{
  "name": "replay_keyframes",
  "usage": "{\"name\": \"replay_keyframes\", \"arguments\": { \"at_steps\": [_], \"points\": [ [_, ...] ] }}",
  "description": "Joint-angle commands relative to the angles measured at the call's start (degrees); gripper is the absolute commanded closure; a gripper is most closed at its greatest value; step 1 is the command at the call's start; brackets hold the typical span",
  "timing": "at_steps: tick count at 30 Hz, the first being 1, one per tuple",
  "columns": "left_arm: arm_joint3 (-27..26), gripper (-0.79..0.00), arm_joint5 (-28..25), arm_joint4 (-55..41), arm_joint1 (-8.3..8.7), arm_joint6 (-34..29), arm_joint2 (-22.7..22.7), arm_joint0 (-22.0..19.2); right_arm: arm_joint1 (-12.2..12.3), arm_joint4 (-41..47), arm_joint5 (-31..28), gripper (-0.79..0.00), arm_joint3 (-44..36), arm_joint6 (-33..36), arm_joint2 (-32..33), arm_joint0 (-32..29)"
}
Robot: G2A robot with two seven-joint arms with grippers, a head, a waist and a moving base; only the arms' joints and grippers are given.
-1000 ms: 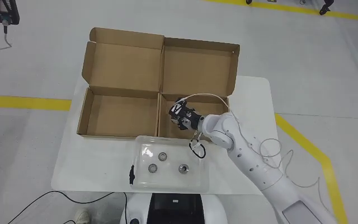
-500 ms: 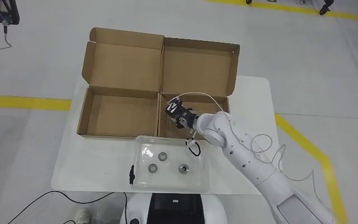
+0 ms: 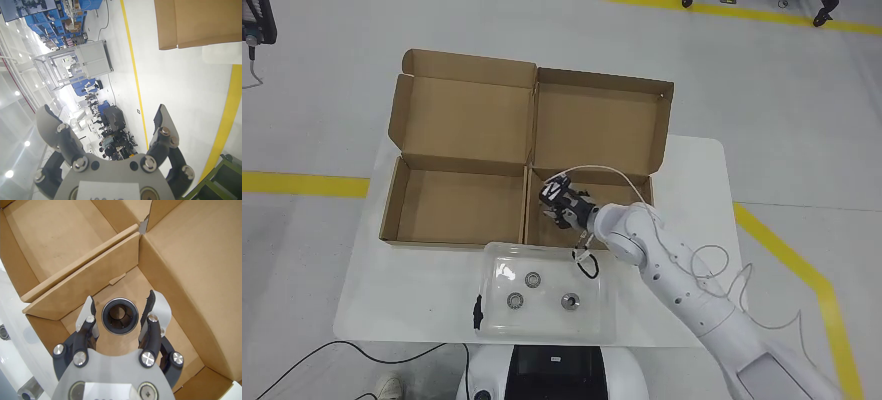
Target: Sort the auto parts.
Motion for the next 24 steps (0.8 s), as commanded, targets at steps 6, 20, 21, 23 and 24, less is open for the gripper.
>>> {"name": "replay_keyframes", "arguments": {
  "at_steps": [6, 20, 21, 23, 24],
  "points": [
    [0.0, -0.785, 0.0, 0.0, 0.00, 0.0, 0.0, 0.0, 1.4, -2.9, -1.8, -0.594, -9.4, 0.7, 3.2, -3.5],
    [0.0, -0.785, 0.0, 0.0, 0.00, 0.0, 0.0, 0.0, 4.5, -2.7, -14.5, -0.646, -27.9, 3.4, 9.6, -13.2],
    [0.0, -0.785, 0.0, 0.0, 0.00, 0.0, 0.0, 0.0, 4.6, -2.7, -16.1, -0.650, -28.8, 4.5, 9.3, -13.5],
    [0.0, -0.785, 0.0, 0.0, 0.00, 0.0, 0.0, 0.0, 4.9, -2.8, -18.8, -0.665, -29.9, 6.4, 8.6, -13.8],
    [0.0, -0.785, 0.0, 0.0, 0.00, 0.0, 0.0, 0.0, 5.0, -3.1, -19.9, -0.665, -30.6, 7.6, 8.1, -14.0]
  ]
}}
